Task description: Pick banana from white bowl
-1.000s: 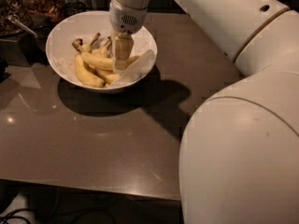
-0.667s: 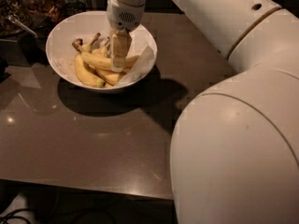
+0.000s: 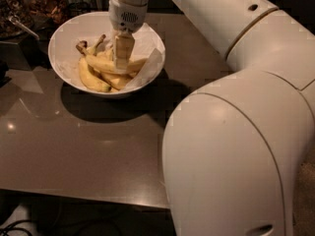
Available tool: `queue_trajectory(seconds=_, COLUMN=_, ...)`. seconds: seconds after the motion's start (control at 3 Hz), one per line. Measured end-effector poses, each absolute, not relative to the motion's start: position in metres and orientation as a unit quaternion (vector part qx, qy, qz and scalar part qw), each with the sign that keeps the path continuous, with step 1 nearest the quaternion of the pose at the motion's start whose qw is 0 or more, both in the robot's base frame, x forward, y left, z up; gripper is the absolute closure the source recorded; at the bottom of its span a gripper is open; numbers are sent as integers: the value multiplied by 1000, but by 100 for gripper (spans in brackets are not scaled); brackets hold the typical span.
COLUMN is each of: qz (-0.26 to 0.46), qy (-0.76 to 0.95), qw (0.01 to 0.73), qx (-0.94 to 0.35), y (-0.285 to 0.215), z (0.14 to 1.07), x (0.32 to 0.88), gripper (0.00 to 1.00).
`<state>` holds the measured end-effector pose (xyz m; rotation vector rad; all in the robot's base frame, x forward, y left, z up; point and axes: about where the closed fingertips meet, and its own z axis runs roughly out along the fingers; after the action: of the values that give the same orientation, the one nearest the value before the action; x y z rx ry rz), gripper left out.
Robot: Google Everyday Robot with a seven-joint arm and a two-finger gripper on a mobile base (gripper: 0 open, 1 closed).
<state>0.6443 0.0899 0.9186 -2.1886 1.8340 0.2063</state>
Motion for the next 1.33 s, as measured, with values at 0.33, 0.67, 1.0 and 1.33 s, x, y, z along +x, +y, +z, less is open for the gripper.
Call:
queue_trajectory(seconds=0.33, qz=79, qy=640, qw=132, qx=-753, y=88, z=908, x=644, gripper=34)
queue_trajectory(seconds=0.67, qz=86, qy=644, qw=127, qx=-750, y=86, z=898, x=643, gripper=35)
queue_trajectory(seconds=1.0, qz=85, qy=643, qw=121, qx=-751, y=85, z=891, x=642, gripper=53)
queue_trajectory(seconds=1.33, qz=85, qy=643, qw=123, qx=-751, y=86, z=890, x=643, gripper=78)
